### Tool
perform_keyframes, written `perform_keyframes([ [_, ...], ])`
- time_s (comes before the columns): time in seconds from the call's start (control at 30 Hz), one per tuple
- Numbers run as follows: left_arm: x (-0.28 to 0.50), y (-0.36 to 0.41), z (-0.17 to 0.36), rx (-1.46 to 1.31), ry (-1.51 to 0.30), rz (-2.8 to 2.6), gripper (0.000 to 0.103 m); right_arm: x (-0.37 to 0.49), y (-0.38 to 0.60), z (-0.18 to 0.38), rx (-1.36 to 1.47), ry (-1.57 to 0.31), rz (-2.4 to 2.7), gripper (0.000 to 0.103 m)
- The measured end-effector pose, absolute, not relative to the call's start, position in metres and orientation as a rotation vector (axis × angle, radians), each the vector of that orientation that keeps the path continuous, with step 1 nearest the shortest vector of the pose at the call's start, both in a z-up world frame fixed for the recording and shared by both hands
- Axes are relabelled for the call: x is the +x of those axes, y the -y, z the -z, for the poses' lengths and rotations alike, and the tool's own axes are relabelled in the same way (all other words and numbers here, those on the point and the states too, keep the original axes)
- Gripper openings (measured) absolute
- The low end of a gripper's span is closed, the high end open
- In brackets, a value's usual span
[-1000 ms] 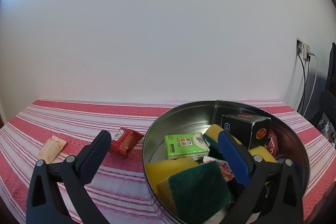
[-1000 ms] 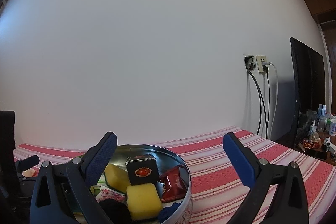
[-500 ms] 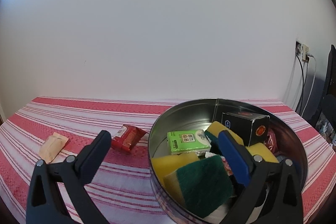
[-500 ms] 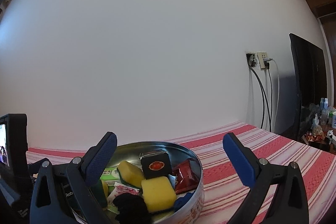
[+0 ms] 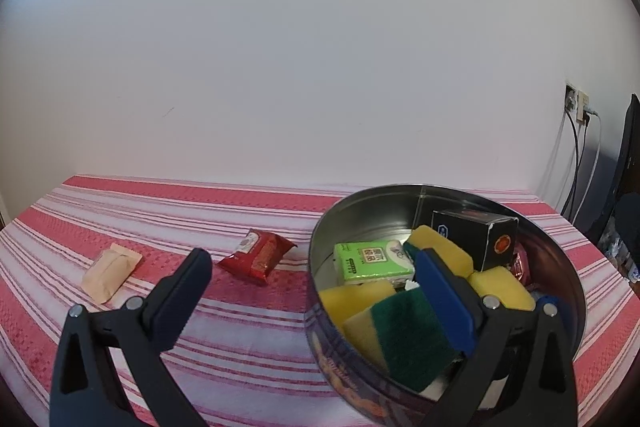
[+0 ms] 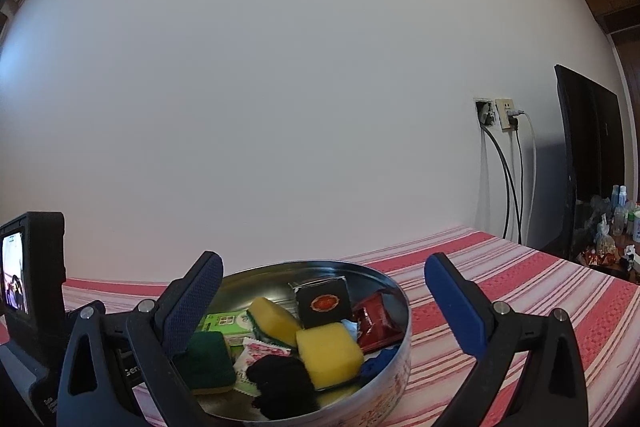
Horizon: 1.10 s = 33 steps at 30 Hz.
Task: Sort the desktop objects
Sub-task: 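Withdraw both open tools from the tin toward the remaining snacks, then grasp the cream wrapped pastry with the left tool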
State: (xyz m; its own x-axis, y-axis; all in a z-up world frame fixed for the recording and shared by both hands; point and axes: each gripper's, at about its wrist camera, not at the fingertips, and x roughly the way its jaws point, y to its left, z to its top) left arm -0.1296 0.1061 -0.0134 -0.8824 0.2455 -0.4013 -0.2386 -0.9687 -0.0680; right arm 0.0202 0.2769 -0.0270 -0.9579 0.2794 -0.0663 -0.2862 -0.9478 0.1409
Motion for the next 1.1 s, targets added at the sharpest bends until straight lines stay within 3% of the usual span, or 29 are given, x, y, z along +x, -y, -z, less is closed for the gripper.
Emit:
perform_keyframes([
  [0.67,-0.161,-0.029,0.022,-0.701,0.005,-2.927,0.102,0.001,-0.214,0.031,-0.122,-0.213,-2.968,0.102],
  [1.1,-0.224,0.049,0.046,-1.01,0.05,-2.885,0.102,-0.022,-0.151,0.035,-0.272,-0.106,-3.134,0.102],
])
